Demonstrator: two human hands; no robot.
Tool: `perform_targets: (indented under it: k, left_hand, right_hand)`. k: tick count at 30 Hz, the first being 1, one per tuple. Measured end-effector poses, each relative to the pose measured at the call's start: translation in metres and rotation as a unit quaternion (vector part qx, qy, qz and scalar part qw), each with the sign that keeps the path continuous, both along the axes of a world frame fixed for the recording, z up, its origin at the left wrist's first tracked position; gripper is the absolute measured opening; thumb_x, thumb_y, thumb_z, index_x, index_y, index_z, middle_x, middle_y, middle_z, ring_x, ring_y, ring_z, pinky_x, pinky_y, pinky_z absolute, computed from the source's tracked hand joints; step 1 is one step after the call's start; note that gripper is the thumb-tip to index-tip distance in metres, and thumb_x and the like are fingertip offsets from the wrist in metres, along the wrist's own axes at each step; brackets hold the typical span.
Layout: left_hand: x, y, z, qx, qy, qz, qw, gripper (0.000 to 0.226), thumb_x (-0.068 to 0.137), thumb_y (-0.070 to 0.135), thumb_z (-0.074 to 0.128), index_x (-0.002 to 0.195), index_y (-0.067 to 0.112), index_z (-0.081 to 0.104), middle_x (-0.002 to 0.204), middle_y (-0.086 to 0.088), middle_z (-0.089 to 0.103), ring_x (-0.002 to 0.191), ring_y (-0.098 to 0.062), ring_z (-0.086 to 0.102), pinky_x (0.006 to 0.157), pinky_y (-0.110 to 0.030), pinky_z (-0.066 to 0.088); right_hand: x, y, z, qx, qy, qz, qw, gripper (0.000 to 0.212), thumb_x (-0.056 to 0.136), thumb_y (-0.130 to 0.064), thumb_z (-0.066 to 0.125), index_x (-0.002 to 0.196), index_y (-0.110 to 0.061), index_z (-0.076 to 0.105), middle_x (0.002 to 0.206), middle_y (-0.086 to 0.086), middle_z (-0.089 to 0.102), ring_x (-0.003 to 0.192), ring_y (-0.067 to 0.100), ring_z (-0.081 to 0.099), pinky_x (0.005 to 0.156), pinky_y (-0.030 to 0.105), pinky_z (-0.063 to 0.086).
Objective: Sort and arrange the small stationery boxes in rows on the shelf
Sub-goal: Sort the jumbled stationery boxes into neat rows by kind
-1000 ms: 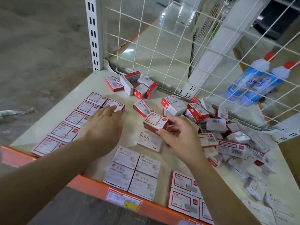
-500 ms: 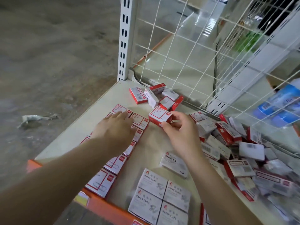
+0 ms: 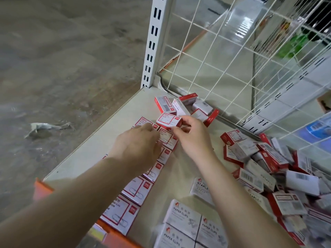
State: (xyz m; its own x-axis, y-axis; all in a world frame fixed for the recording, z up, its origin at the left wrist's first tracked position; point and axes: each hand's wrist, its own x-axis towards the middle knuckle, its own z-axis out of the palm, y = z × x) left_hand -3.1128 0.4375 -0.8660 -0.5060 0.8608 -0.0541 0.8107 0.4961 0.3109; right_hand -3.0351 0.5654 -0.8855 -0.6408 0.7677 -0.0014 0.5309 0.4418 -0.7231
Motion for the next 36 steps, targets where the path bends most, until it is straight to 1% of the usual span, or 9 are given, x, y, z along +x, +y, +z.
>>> perform_targets:
  k: [2,5,8,10,13,17,24,32,36]
  left_hand:
    - [-0.002,0.0,0.0,0.006,0.0,0.004,1.0,0.035,0.096,0.039,0.032,0.12,0.028,0.054,0.121,0.009,0.048,0.114,-0.014,0.046,0.085,-0.029,0.045]
    - [-0.004,0.002,0.0,0.01,0.004,0.006,1.0,0.033,0.096,0.037,0.033,0.118,0.027,0.056,0.115,0.008,0.05,0.111,-0.014,0.046,0.078,-0.026,0.041]
    - [-0.004,0.002,0.0,0.018,0.0,0.01,1.0,0.032,0.095,0.037,0.034,0.117,0.027,0.057,0.115,0.009,0.05,0.11,-0.013,0.045,0.079,-0.027,0.042]
    - [-0.004,0.002,-0.002,0.021,-0.001,0.013,1.0,0.032,0.096,0.037,0.034,0.116,0.028,0.057,0.115,0.01,0.05,0.11,-0.013,0.045,0.079,-0.027,0.043]
    - [-0.005,0.001,-0.005,0.024,-0.003,0.015,1.0,0.033,0.096,0.038,0.033,0.115,0.028,0.056,0.116,0.01,0.049,0.112,-0.012,0.044,0.08,-0.028,0.044]
    - [-0.005,0.0,-0.007,0.025,-0.004,0.012,1.0,0.034,0.096,0.038,0.032,0.118,0.029,0.055,0.119,0.011,0.049,0.114,-0.011,0.044,0.081,-0.027,0.043]
    - [-0.004,-0.001,-0.007,0.022,0.001,-0.002,1.0,0.035,0.096,0.038,0.031,0.122,0.029,0.053,0.124,0.011,0.047,0.117,-0.012,0.043,0.088,-0.03,0.045]
    - [-0.003,-0.002,-0.007,0.025,0.001,0.001,1.0,0.036,0.096,0.039,0.031,0.122,0.029,0.053,0.125,0.011,0.047,0.116,-0.011,0.043,0.088,-0.03,0.045]
    - [-0.002,-0.001,-0.007,0.027,0.001,0.004,1.0,0.035,0.096,0.038,0.032,0.122,0.03,0.053,0.124,0.012,0.047,0.117,-0.011,0.043,0.088,-0.03,0.045]
  right_hand:
    - [-0.004,0.001,0.0,-0.012,0.003,0.004,1.0,0.026,0.083,-0.02,0.064,0.109,-0.017,0.063,0.109,-0.001,0.064,0.094,0.011,0.06,0.085,0.027,0.049]
    - [-0.007,0.0,0.002,-0.033,0.007,0.017,0.999,0.015,0.086,-0.018,0.061,0.099,-0.024,0.064,0.095,-0.012,0.064,0.086,0.004,0.059,0.075,0.02,0.049]
    - [-0.012,0.0,0.0,-0.041,0.013,0.017,0.999,0.028,0.09,-0.021,0.054,0.116,-0.018,0.064,0.111,-0.005,0.065,0.1,0.01,0.06,0.088,0.029,0.05]
    - [-0.016,0.002,-0.004,-0.034,0.005,0.012,0.999,0.032,0.091,-0.022,0.053,0.122,-0.016,0.061,0.117,-0.001,0.064,0.104,0.012,0.059,0.091,0.029,0.048]
    - [-0.02,0.003,-0.008,-0.04,0.001,0.016,0.999,0.033,0.091,-0.02,0.054,0.122,-0.014,0.061,0.116,0.001,0.065,0.102,0.012,0.06,0.088,0.025,0.047]
    - [-0.024,0.002,-0.007,-0.044,0.001,0.02,0.999,0.036,0.091,-0.019,0.056,0.127,-0.014,0.058,0.121,0.002,0.062,0.107,0.014,0.058,0.092,0.024,0.044]
    - [-0.029,0.002,-0.006,-0.105,0.035,0.019,0.994,0.04,0.087,-0.019,0.062,0.126,-0.014,0.059,0.119,0.003,0.064,0.107,0.015,0.06,0.096,0.034,0.048]
    - [-0.029,0.004,-0.008,-0.118,0.038,0.018,0.992,0.04,0.087,-0.019,0.062,0.126,-0.017,0.058,0.119,0.002,0.063,0.104,0.013,0.061,0.089,0.029,0.052]
    - [-0.029,0.003,-0.008,-0.121,0.038,0.014,0.992,0.04,0.087,-0.02,0.063,0.126,-0.017,0.059,0.12,0.004,0.062,0.105,0.015,0.06,0.091,0.034,0.051]
